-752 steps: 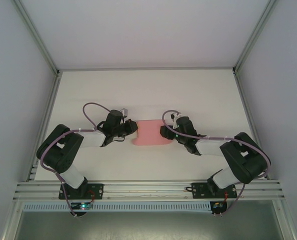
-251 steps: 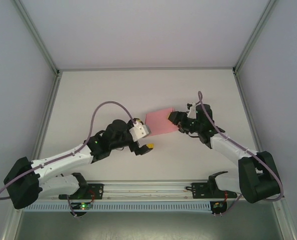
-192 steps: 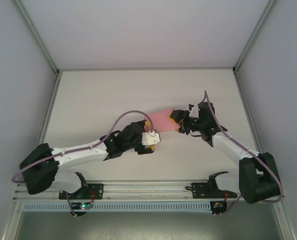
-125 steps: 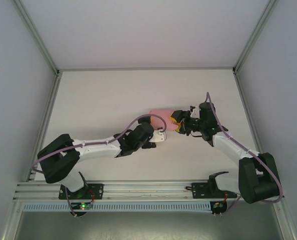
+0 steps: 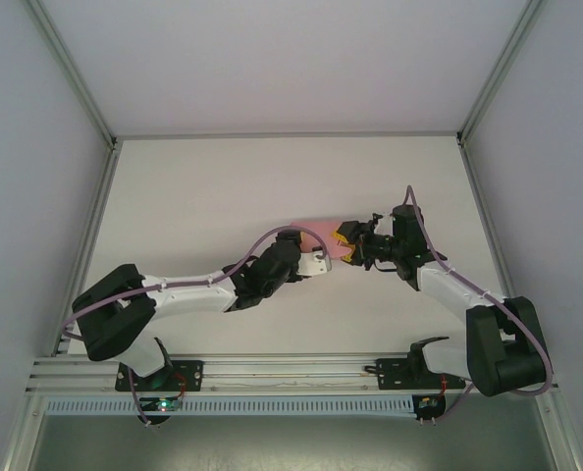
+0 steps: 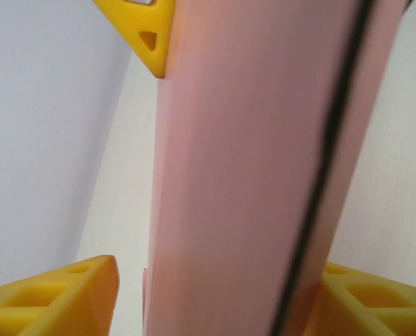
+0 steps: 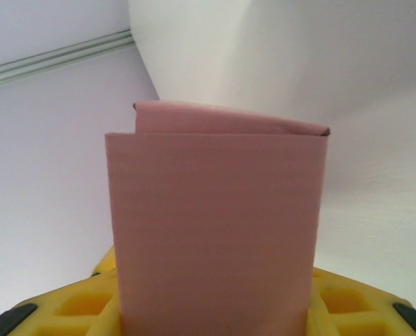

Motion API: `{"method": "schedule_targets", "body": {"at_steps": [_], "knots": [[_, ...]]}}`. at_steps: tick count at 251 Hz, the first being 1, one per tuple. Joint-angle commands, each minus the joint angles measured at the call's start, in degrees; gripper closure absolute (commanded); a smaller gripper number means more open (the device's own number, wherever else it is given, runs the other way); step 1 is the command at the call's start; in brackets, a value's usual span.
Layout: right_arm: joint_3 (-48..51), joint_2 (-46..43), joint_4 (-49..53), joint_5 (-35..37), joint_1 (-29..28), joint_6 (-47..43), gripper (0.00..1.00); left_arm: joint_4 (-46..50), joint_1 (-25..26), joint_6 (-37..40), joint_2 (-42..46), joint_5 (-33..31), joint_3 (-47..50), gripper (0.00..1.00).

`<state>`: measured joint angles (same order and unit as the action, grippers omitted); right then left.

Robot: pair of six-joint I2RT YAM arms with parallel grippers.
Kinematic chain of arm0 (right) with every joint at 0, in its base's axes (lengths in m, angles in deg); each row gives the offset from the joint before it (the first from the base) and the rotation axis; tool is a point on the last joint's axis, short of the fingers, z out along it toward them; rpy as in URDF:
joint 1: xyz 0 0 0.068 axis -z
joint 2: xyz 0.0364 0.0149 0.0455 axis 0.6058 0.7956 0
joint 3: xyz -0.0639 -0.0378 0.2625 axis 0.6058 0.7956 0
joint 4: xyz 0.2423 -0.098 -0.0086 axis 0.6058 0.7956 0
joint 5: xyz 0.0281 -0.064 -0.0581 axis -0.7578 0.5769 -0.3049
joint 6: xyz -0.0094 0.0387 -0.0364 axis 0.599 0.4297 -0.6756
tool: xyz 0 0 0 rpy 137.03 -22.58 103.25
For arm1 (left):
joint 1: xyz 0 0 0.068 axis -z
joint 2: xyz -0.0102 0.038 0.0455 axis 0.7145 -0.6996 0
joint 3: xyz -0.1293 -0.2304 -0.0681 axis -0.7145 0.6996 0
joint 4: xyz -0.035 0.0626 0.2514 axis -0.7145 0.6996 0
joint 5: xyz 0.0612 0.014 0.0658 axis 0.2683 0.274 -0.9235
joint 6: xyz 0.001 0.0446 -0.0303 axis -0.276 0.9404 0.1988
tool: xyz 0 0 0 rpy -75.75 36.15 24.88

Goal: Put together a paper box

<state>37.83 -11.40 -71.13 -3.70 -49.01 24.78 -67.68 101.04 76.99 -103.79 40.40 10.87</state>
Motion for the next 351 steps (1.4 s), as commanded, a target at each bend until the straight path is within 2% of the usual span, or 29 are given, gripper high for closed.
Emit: {"method": "schedule_targets", "body": {"at_steps": [1,25,46,63,92,98,105,110,150,174,187,205,218,228,239,246,254,264,278,290,308,326,351], "knots": [[1.7,-0.3,-3.4,-1.9,0.6,2.0,0.57,-4.1,0.4,0.6,2.6,-0.4,0.9,0.43],[2.3,-0.5,-4.3,-1.9,0.5,2.7,0.56,-3.9,0.4,0.4,3.5,0.4,1.3,0.5],[2.5,-0.6,-4.3,-1.8,0.6,2.8,0.46,-2.9,0.4,0.3,4.4,1.1,1.2,0.53],[2.7,-0.5,-4.3,-2.2,0.6,2.3,0.35,-2.0,0.5,0.4,5.1,0.9,1.2,0.55],[2.4,-0.5,-3.8,-1.6,1.1,-1.5,0.26,0.1,0.4,0.6,6.1,1.4,0.7,0.59],[2.3,-0.5,-3.9,-1.4,1.4,-2.5,0.22,1.5,0.5,0.3,6.3,2.0,0.4,0.59],[2.1,-0.7,-4.2,-0.9,1.7,-3.9,0.04,3.7,0.4,0.0,6.5,2.9,-0.2,0.59],[1.8,-1.1,-4.5,-0.5,1.8,-4.8,0.02,5.8,0.3,-0.2,6.6,3.7,-0.7,0.59],[-3.1,-7.3,-0.2,5.8,2.3,-16.5,0.02,21.3,-0.1,-1.7,6.6,7.3,-5.1,0.61],[-7.4,-14.0,13.0,19.4,0.5,-30.6,0.02,30.6,-0.3,-1.6,6.4,8.8,-7.8,0.6],[-9.0,-17.7,19.6,30.1,-1.1,-38.8,0.02,37.9,-0.9,-0.5,6.2,12.1,-9.4,0.54],[-5.9,-22.8,16.9,35.0,-1.5,-46.1,0.01,47.9,-1.4,2.0,5.4,16.4,-12.1,0.52],[-0.7,-27.0,10.4,35.4,-0.7,-43.0,0.02,49.9,-2.3,2.0,4.5,15.8,-13.8,0.52],[5.5,-30.1,0.3,33.5,-0.2,-39.6,0.02,51.9,-3.3,1.2,3.7,15.4,-15.8,0.53],[11.3,-32.1,-10.8,30.4,-0.1,-37.7,0.02,56.0,-4.9,0.8,2.9,17.7,-18.9,0.53],[13.0,-32.8,-14.2,28.3,-0.2,-38.0,0.02,58.9,-5.8,0.7,2.3,19.3,-21.0,0.53],[12.8,-33.3,-12.2,26.9,-0.6,-39.2,0.02,61.6,-6.6,0.8,1.5,20.9,-23.0,0.53],[10.2,-33.6,-4.0,27.3,-1.4,-42.4,0.02,63.7,-7.3,0.9,0.5,21.1,-24.7,0.53],[6.2,-33.0,8.0,33.2,-3.0,-45.7,0.02,66.2,-7.7,1.3,-1.0,20.5,-26.2,0.55],[4.5,-32.2,13.1,36.6,-4.0,-47.5,0.03,68.2,-8.1,2.0,-2.0,20.1,-27.0,0.55],[5.1,-31.4,11.9,33.8,-5.6,-51.8,0.03,69.1,-8.6,2.4,-3.2,19.1,-27.4,0.55],[7.5,-30.7,5.8,29.9,-8.2,-55.9,0.05,70.3,-9.2,2.5,-4.2,19.2,-28.1,0.55],[8.1,-28.4,2.6,29.7,-13.4,-64.7,0.09,71.7,-9.8,3.1,-5.7,19.5,-29.3,0.53]]}}
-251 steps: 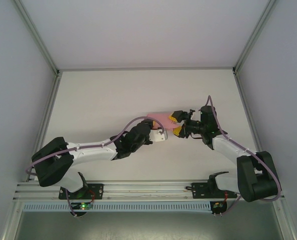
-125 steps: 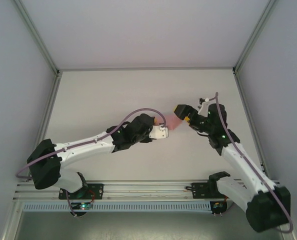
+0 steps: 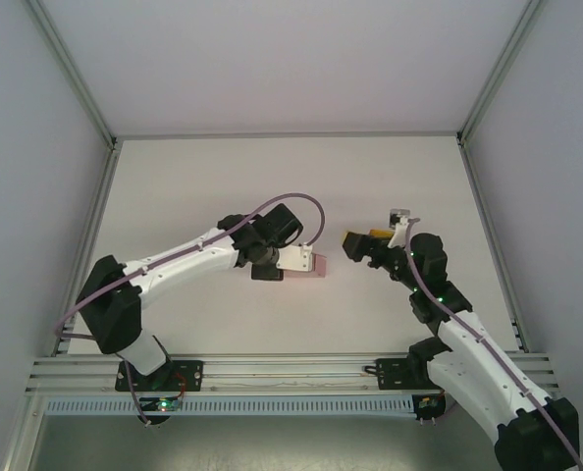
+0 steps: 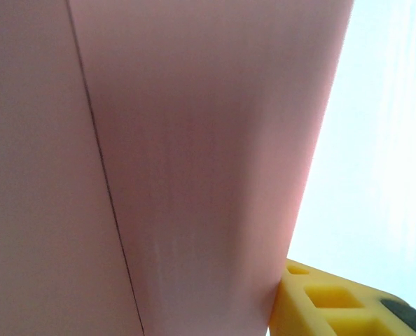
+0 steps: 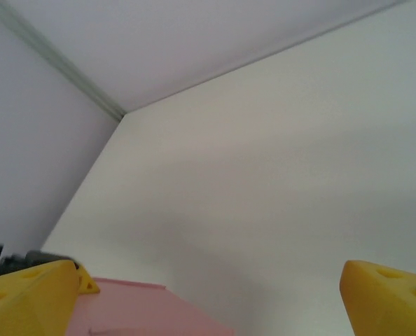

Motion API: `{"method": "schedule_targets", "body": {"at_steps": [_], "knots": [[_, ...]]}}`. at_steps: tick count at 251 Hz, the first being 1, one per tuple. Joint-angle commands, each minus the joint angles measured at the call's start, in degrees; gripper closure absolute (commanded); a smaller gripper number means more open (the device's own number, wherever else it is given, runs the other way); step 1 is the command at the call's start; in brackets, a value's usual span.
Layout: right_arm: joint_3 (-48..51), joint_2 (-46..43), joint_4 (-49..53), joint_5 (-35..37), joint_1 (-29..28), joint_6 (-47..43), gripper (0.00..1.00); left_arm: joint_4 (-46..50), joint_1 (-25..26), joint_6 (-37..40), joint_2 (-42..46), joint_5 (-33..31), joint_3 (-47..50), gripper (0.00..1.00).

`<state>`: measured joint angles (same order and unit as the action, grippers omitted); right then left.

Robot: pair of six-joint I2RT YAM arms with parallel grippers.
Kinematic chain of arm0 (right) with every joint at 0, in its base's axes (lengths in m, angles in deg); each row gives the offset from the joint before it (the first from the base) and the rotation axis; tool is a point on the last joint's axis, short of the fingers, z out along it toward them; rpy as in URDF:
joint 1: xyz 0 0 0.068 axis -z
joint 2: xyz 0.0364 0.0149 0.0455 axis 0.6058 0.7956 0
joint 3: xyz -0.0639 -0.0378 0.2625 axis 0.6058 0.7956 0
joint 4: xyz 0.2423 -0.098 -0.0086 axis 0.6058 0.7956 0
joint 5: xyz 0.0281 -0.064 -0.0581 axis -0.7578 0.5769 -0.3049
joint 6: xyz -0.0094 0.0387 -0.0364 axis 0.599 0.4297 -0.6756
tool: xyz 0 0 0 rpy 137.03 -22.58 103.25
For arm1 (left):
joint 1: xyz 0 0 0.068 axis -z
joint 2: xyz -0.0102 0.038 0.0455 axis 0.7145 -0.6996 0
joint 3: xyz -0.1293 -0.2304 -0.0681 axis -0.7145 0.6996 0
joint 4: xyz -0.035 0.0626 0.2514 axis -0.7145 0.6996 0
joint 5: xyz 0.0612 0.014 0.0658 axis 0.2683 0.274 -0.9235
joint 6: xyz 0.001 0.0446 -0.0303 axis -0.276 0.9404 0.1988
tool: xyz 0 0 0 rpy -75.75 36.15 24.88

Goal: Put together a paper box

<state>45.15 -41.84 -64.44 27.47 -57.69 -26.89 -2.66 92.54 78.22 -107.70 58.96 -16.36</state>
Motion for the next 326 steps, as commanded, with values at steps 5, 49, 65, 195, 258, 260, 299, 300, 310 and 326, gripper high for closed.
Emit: {"method": "schedule_targets", "body": {"at_steps": [5,49,65,195,258,260,299,300,310,326], "knots": [[0.5,2.7,-4.1,-0.9,-5.8,-14.9,0.09,6.9,-1.4,2.1,-2.2,0.6,-2.2,0.54],[-1.6,11.8,-5.1,2.3,-9.8,-21.3,0.24,9.3,-1.4,0.8,-7.5,-2.7,-5.6,0.54],[-1.5,14.9,-6.6,2.3,-10.0,-21.6,0.3,9.4,-1.4,0.8,-8.5,-2.6,-5.9,0.54],[-0.8,15.6,-9.5,-6.8,-10.0,-29.2,0.38,6.3,-3.3,3.9,-6.2,6.7,-4.6,0.58],[-2.7,15.8,-4.7,-6.1,-9.8,-30.9,0.52,6.6,-4.5,4.8,-7.3,8.3,-4.8,0.59],[-2.6,15.8,-4.8,-6.1,-9.8,-30.9,0.53,6.6,-4.5,4.8,-7.3,8.4,-4.8,0.59],[-3.3,17.1,-5.6,-7.8,-9.9,-30.9,0.54,6.6,-4.5,5.1,-7.3,8.7,-5.1,0.58],[-3.3,17.1,-5.6,-7.8,-9.9,-30.9,0.54,6.6,-4.6,5.1,-7.3,8.6,-5.1,0.58],[-3.7,17.8,-5.3,-8.6,-9.9,-30.8,0.54,6.6,-4.6,5.1,-7.4,8.7,-5.1,0.57],[-4.2,19.0,-4.9,-9.1,-9.9,-30.9,0.56,6.7,-4.6,5.0,-7.4,8.8,-5.2,0.57]]}}
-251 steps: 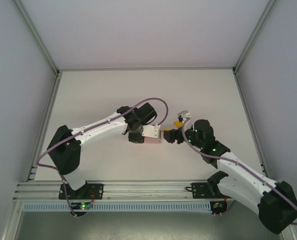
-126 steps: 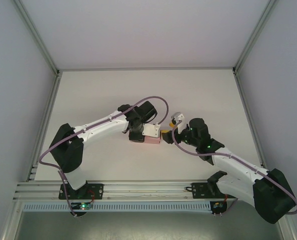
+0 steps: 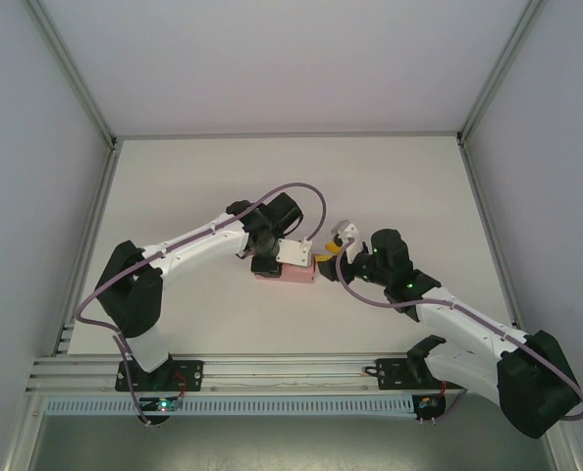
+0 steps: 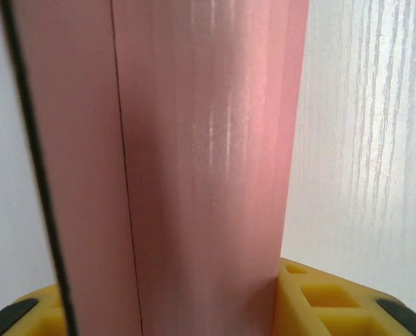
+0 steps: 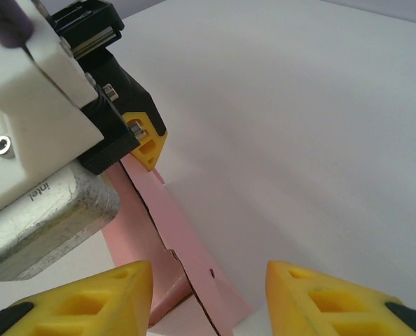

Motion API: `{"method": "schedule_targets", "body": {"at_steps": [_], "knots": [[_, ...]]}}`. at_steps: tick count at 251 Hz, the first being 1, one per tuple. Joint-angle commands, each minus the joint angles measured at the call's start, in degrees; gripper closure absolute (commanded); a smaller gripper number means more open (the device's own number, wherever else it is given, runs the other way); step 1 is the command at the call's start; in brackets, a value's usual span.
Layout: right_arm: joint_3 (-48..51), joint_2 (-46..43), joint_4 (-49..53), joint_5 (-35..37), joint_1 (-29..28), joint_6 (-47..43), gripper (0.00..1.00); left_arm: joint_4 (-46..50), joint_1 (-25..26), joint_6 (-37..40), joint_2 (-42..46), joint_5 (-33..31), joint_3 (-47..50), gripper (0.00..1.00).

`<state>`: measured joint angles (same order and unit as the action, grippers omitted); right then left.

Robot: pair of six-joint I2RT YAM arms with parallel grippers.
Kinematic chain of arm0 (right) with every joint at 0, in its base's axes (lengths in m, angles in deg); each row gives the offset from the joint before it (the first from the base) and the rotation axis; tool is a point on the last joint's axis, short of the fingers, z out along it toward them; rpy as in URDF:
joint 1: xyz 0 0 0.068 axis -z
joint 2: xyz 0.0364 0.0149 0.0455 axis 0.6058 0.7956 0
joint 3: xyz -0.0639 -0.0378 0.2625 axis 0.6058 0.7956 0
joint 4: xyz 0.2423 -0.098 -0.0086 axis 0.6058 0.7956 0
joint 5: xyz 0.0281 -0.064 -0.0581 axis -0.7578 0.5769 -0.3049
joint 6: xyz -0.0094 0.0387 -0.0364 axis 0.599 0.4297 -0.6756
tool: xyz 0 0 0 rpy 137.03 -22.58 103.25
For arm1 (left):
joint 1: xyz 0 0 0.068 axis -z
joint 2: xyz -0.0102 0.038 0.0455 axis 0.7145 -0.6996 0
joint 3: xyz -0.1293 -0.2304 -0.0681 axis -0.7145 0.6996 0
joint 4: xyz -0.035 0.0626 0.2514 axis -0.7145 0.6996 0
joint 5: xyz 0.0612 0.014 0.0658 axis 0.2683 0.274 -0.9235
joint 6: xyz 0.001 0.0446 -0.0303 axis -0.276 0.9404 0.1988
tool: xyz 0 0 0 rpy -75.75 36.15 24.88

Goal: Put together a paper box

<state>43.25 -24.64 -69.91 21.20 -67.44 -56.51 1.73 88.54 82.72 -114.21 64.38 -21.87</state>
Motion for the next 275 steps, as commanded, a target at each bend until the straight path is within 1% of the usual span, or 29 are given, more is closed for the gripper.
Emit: {"method": "schedule_targets", "body": {"at_steps": [1,15,27,42,78,96,110,126,144,160,181,199,218,239,256,275], "knots": [[-2.4,1.8,0.6,-2.8,-0.2,-1.3,0.56,2.3,-0.6,0.4,-0.9,3.4,0.3,0.57],[-2.9,2.8,1.1,-3.2,-0.1,-1.4,0.58,2.3,-0.7,0.4,-1.0,3.4,0.2,0.57],[-3.4,3.5,1.9,-3.2,-0.2,-1.2,0.65,2.3,-0.7,0.3,-1.1,3.3,0.1,0.57],[-3.8,4.0,2.4,-3.7,-0.1,-1.4,0.67,2.4,-0.7,0.2,-1.2,3.2,0.0,0.57],[-4.0,3.5,2.9,-3.3,-0.1,0.1,0.81,2.2,-0.7,-0.2,-1.4,3.3,-0.4,0.57],[-4.4,3.2,3.3,-2.2,-0.1,2.2,0.84,1.9,-0.7,-1.2,-1.5,3.5,-0.9,0.57],[-4.6,2.8,3.4,-0.8,-0.3,5.4,0.86,1.2,-0.7,-2.6,-1.6,3.8,-1.7,0.57],[-4.9,2.1,3.4,2.7,-0.6,10.9,0.89,0.0,-0.6,-4.6,-1.5,3.6,-2.1,0.57],[-4.6,1.3,3.3,6.7,-1.1,18.0,0.95,-2.1,-0.6,-7.6,-1.5,3.0,-2.1,0.57],[-3.9,0.7,1.3,7.9,-2.5,22.6,1.0,-3.5,-0.6,-9.3,-1.5,3.6,-2.0,0.56],[-2.7,0.3,-1.0,11.3,-5.7,25.1,1.0,-4.2,-0.4,-10.8,-2.3,4.1,-2.4,0.57],[-1.7,0.5,-1.9,16.6,-8.4,26.0,1.0,-4.0,-0.3,-11.8,-3.2,3.8,-3.3,0.57],[-1.0,1.7,-2.1,20.8,-9.6,28.5,1.0,-3.5,-0.2,-12.4,-4.1,3.5,-4.2,0.57],[-0.4,3.1,-2.9,23.3,-10.5,30.1,1.0,-3.0,-0.1,-12.5,-4.4,3.4,-4.7,0.57],[0.5,3.7,-4.6,25.5,-12.0,29.2,1.0,-3.3,-0.1,-12.5,-4.3,3.1,-4.7,0.57],[0.8,4.3,-4.6,26.8,-12.2,30.3,1.0,-3.5,-0.1,-12.8,-4.3,2.8,-4.8,0.57]]}}
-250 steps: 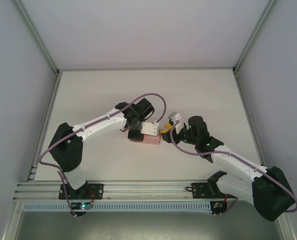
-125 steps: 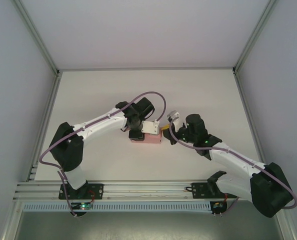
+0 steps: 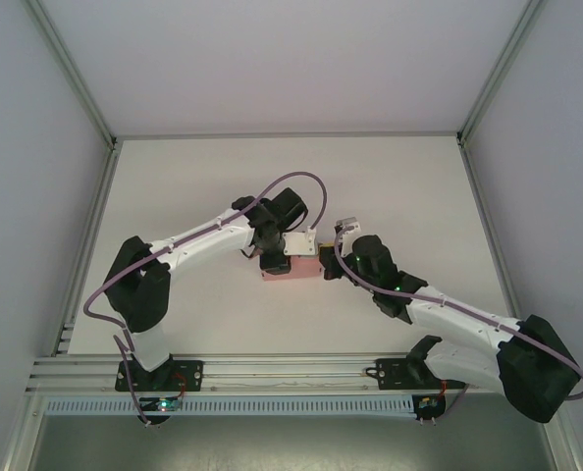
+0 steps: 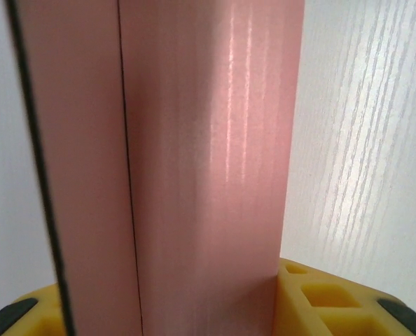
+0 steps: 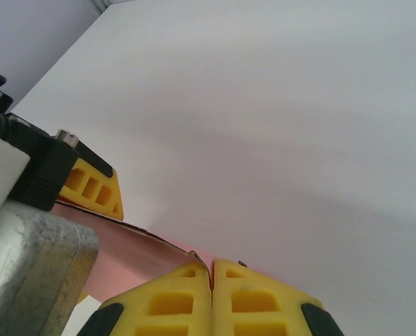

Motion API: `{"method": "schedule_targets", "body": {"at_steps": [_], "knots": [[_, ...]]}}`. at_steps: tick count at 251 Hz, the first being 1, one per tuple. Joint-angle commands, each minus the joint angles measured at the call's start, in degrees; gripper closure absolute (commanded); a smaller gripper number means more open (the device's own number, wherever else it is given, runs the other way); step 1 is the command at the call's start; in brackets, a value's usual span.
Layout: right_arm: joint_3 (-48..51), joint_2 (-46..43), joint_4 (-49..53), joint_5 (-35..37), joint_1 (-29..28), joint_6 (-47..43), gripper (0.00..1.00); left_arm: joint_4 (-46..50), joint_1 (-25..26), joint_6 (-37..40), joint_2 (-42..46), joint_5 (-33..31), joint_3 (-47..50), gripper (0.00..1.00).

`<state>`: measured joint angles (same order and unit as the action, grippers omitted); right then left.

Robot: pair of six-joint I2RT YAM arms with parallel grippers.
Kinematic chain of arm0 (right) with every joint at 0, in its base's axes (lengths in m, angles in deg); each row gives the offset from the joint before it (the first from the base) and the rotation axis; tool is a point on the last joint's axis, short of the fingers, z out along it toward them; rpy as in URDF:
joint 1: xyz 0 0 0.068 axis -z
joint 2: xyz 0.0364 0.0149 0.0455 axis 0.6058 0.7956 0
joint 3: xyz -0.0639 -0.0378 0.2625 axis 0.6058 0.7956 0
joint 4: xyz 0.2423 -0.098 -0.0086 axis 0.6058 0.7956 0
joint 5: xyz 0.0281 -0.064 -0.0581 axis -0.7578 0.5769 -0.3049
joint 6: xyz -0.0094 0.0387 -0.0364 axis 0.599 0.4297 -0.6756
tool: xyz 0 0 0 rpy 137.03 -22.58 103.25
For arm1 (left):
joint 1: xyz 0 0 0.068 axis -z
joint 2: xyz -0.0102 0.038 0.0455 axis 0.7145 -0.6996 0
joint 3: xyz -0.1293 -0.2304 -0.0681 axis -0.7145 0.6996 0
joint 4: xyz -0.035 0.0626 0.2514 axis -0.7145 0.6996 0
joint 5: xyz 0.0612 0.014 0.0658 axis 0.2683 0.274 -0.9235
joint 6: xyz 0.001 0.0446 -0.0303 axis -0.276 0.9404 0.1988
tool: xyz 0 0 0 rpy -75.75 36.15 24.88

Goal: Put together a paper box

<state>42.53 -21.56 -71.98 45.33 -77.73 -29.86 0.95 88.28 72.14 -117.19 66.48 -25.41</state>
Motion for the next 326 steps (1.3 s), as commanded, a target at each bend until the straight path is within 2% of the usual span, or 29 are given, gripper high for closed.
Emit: {"method": "schedule_targets", "body": {"at_steps": [1,37,71,109,156,190,246,259,276,298,307,312,326], "knots": [[1.5,1.3,-2.5,2.6,-1.8,3.7,1.0,-2.8,0.1,-2.2,-1.3,0.7,-1.3,0.57],[1.9,2.4,-4.0,3.0,-2.6,5.9,1.0,-2.7,0.1,-2.5,-1.4,0.4,-1.6,0.56],[4.2,2.7,-6.0,6.1,-3.3,4.0,1.0,-3.2,0.1,-2.4,-0.8,0.3,-0.9,0.55],[9.1,3.1,-12.9,7.4,-3.6,-1.0,1.0,-3.7,0.1,-2.3,-0.5,0.2,-0.4,0.52],[12.6,6.4,-20.8,6.2,-3.8,0.1,1.0,-4.3,0.1,-3.1,-0.9,0.1,-0.8,0.52],[11.2,7.5,-19.0,8.4,-4.2,-0.4,1.0,-5.3,0.1,-4.0,-0.3,0.3,-0.8,0.52],[9.8,7.0,-16.7,12.8,-6.0,-0.8,1.0,-7.4,0.1,-4.2,1.4,0.4,0.3,0.45],[9.8,6.6,-16.1,13.5,-6.1,-0.1,1.0,-8.4,0.1,-4.5,1.8,-0.2,0.6,0.39],[9.8,5.7,-15.6,13.3,-6.3,-0.1,1.0,-9.1,0.1,-5.5,2.1,-1.0,0.6,0.38],[8.3,4.5,-12.9,14.3,-6.9,-0.4,1.0,-9.9,0.0,-6.2,3.0,-1.6,0.6,0.31],[8.0,4.3,-12.3,15.0,-7.3,-0.6,1.0,-10.2,0.0,-6.3,3.5,-1.6,0.8,0.24],[7.9,4.2,-12.1,15.3,-7.3,-0.7,1.0,-10.5,0.0,-6.5,3.7,-1.6,0.9,0.17],[7.6,4.3,-11.7,15.5,-7.6,-0.6,1.0,-11.2,0.0,-6.7,4.7,-1.0,1.6,0.13]]}}
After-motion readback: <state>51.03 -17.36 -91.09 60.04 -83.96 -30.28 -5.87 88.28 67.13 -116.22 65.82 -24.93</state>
